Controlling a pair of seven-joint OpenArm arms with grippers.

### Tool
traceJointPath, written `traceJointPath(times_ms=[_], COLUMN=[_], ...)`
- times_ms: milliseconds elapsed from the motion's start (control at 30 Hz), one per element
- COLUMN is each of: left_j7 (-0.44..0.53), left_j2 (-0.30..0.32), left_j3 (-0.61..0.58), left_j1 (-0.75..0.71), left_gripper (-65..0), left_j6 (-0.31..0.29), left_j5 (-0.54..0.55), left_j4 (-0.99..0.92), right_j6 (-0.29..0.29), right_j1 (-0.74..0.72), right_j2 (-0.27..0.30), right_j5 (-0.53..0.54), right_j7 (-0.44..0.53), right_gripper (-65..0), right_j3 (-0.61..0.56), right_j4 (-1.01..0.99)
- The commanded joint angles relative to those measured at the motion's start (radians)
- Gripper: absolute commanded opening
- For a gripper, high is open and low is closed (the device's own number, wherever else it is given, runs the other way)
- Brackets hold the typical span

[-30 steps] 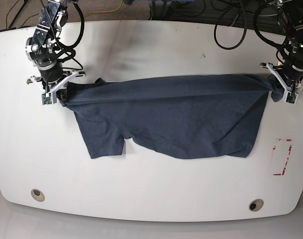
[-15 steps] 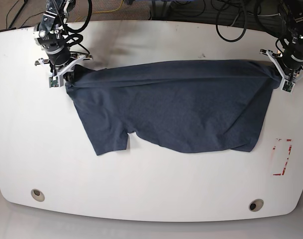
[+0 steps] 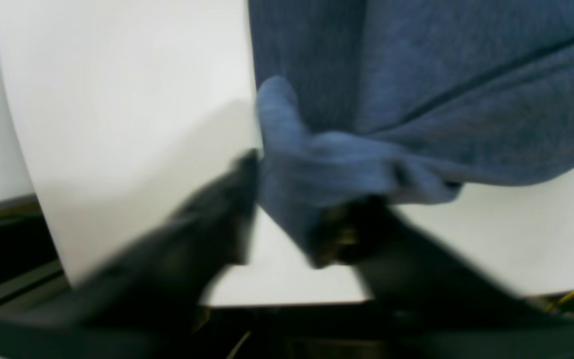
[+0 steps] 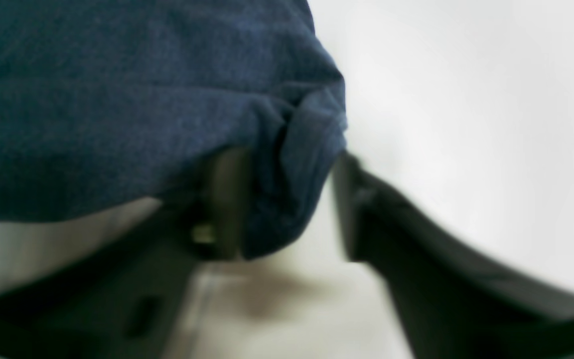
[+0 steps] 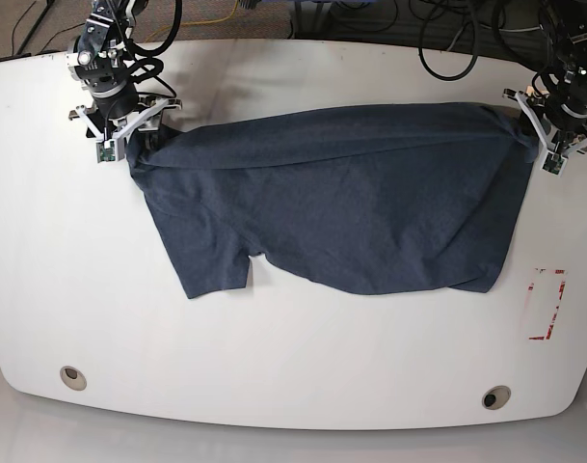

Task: Layout the t-shirt on the table in an organized manner, then fold the t-shirt properly
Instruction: 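Lay the stretched shirt flat on the table with both grippers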

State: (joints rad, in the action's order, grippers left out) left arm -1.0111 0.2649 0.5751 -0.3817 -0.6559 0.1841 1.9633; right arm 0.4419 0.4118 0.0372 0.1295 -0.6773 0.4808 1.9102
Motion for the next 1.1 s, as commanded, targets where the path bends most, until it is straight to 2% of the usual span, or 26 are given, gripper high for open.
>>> traceJointPath(times_ms=[0, 67, 133, 400, 633, 733, 1067], left_j7=[0.007, 0.007, 0.007, 0.008, 0.010, 0.010, 0.007], left_j2=[0.017, 0.017, 0.018, 0.020, 0.020, 0.020, 0.032], left_j3=[0.007, 0.006, 0.006, 0.009, 0.010, 0.026, 0.096], left_j1=[0.002, 0.002, 0.002, 0.003, 0.034, 0.066, 0.211], left_gripper=[-26.1, -22.2, -21.0, -21.7, -21.7, -21.7, -21.7], left_j6=[0.002, 0.002, 0.002, -0.003, -0.005, -0.005, -0.005], left_j5=[0.004, 0.004, 0.004, 0.005, 0.010, 0.010, 0.007], left_j4=[0.014, 0.014, 0.014, 0.014, 0.021, 0.020, 0.018], right_j6=[-0.005, -0.005, -0.005, 0.001, 0.001, 0.001, 0.001], right_j1=[0.009, 0.020, 0.031, 0.097, 0.124, 0.098, -0.081], right_j2=[0.003, 0.003, 0.003, 0.002, -0.056, -0.079, -0.079], right_j5=[0.005, 0.005, 0.005, 0.011, 0.011, 0.011, 0.008], right_j7=[0.023, 0.023, 0.023, 0.024, 0.058, 0.080, 0.078], right_gripper=[-22.2, -18.1, -16.6, -20.6, -23.9, -23.6, -23.5], right_j3=[0.005, 0.005, 0.005, 0.011, 0.063, 0.098, 0.117], right_j4=[0.021, 0.021, 0.021, 0.042, 0.078, 0.078, 0.061])
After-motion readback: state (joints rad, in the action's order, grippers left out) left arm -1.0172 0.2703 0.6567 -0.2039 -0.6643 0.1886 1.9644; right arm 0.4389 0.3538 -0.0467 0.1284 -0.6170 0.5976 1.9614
